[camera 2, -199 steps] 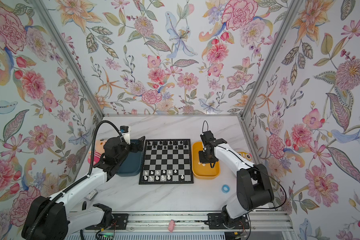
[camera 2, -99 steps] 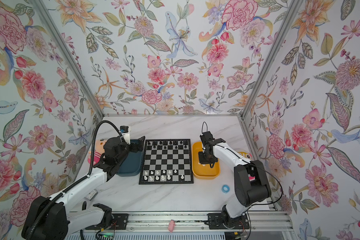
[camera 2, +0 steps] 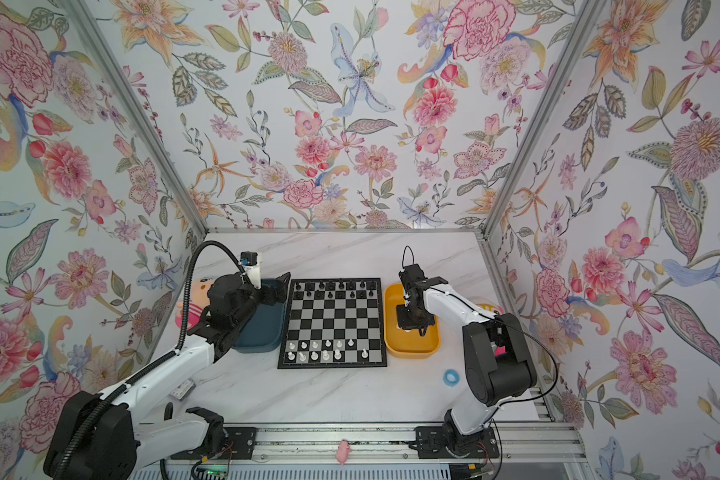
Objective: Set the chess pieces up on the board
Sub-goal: 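Lower the right gripper into the yellow tray and grasp a white pawn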
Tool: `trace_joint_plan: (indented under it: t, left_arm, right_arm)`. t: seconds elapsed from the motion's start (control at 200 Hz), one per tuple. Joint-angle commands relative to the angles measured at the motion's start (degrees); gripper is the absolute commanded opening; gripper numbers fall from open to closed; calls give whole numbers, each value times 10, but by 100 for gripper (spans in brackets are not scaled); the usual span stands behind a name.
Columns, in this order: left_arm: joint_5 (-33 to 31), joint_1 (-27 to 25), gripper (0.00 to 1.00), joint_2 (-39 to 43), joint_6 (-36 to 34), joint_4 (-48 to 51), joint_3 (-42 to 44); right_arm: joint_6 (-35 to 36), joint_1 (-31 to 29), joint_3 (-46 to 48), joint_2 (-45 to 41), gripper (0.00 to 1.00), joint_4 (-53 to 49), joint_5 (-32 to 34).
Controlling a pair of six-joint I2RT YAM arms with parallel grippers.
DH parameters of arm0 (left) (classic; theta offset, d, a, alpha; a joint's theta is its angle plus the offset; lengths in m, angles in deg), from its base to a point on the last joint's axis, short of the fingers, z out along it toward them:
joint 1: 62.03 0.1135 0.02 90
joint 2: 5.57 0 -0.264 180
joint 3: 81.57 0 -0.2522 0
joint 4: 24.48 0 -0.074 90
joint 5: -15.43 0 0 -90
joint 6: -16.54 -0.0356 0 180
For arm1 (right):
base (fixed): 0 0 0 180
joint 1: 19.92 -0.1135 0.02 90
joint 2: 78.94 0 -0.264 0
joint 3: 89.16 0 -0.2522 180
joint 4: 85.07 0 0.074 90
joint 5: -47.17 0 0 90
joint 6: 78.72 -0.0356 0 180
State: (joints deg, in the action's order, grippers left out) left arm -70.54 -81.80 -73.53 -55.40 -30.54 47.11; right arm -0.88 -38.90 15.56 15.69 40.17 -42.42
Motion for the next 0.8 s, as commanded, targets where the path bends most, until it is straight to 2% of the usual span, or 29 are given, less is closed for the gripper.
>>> trace_joint_plan:
  t: [0.0, 0.796]
  left_arm:
    - [-6, 5, 98, -5, 2, -15, -12]
    - [-9, 5, 98, -3, 0, -13, -11]
  right_arm:
    - [11, 4, -17, 16, 22, 4, -5]
    - [11, 5, -18, 43, 18, 13, -14]
